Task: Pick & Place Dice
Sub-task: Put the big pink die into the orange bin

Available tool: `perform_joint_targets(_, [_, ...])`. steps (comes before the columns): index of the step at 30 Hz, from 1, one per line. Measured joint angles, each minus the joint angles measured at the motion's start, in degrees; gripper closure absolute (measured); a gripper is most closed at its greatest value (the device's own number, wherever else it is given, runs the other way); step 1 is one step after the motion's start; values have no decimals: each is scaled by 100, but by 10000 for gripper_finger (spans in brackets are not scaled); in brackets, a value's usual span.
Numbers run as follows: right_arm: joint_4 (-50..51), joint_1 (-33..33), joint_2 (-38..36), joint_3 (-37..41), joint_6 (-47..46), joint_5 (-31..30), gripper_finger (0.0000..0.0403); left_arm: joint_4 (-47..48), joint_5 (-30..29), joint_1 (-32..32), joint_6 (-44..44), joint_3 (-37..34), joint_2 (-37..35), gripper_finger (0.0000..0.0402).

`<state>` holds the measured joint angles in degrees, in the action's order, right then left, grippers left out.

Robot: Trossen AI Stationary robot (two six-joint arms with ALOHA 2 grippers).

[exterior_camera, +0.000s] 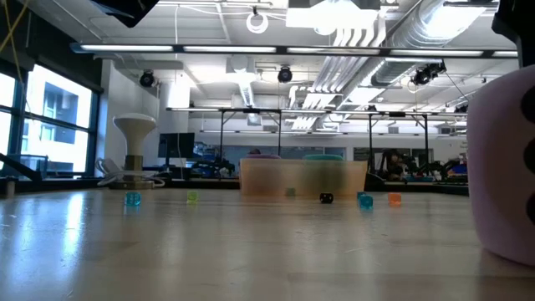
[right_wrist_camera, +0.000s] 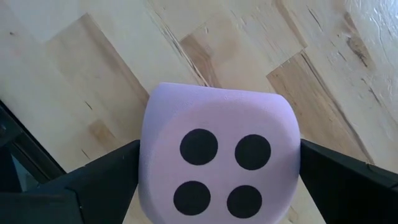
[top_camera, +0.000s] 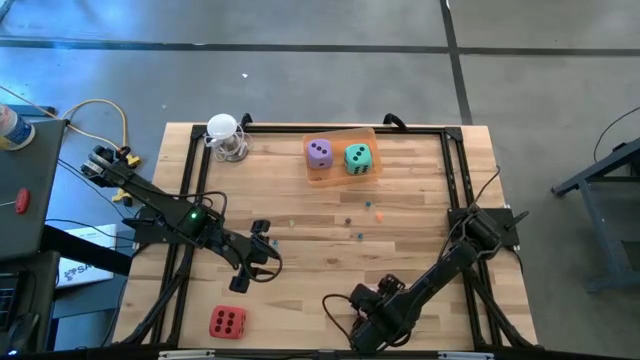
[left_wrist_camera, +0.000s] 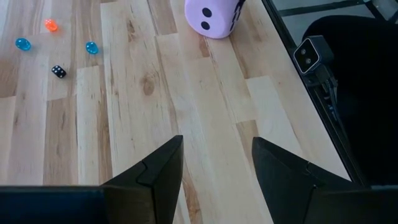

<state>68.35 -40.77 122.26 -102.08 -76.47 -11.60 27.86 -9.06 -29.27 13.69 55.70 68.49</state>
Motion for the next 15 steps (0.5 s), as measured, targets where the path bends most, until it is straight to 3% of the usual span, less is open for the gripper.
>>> perform_joint_targets(15, [-30, 2, 0, 2, 317, -74, 3, 0, 0, -1, -35, 0, 0, 218])
